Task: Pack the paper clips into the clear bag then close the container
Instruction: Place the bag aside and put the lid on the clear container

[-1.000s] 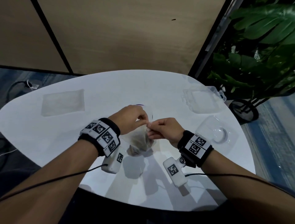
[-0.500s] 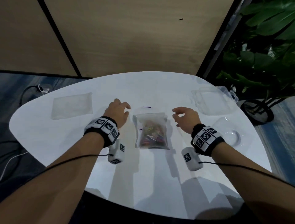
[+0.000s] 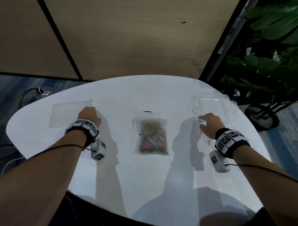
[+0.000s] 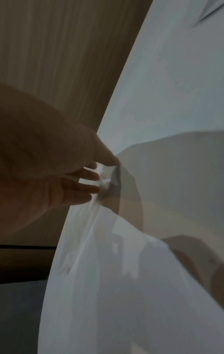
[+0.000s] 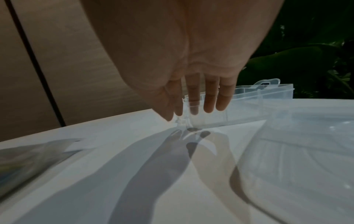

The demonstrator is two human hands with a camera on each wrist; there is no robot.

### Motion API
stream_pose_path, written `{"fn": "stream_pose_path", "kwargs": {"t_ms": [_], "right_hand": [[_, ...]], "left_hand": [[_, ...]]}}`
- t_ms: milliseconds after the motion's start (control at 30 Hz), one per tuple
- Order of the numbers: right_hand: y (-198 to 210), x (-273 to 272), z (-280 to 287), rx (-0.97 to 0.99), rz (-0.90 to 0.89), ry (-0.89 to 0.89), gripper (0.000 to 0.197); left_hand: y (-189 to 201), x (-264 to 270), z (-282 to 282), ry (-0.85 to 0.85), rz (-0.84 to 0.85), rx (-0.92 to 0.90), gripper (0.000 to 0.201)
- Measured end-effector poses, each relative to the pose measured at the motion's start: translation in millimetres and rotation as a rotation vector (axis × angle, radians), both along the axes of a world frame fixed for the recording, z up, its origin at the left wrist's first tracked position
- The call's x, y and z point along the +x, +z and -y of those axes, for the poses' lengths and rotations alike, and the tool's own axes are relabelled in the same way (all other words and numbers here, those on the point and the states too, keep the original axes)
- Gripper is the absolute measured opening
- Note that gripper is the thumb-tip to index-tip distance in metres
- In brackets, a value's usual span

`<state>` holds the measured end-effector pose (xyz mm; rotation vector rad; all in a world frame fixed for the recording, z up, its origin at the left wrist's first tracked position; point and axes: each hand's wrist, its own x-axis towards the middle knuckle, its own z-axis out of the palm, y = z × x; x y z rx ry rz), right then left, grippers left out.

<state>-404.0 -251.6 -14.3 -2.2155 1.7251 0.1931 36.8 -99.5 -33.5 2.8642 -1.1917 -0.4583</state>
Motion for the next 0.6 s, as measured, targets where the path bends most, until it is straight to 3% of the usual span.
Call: {"fn": "stream_pose_path", "kwargs": {"t_ms": [100,200,300,500,600], "right_hand": [[3.0,11.1,-12.2,0.012,-0.046,0.11,0.048],[8.2,24.8,-34.6,0.028,-0.072,0.235,0.047],[12.0,35.1,-60.7,0.062,-0.059,0.309,0.041],[23.5,47.1,-120.0,0.182,0.026,0.424,0.039],[30.9,38.2,-143.8,0.289,0.166,0.474,0.037]], "left_hand": [[-0.3,-2.7,-5.7,0.099,-0.045,-0.131,0.07],[3.4,-7.8,-21.7,0.089,-0.034,-0.111,0.076],[9.8,-18.2,-38.6,-0.005,-0.004,-0.107,0.065],[28.3,-50.9,-62.8,0.024,-0.041,-0.062,0.04],[42.0,-80.5,-63.4,-0.035,-0.067,-0.101,0.027]]}}
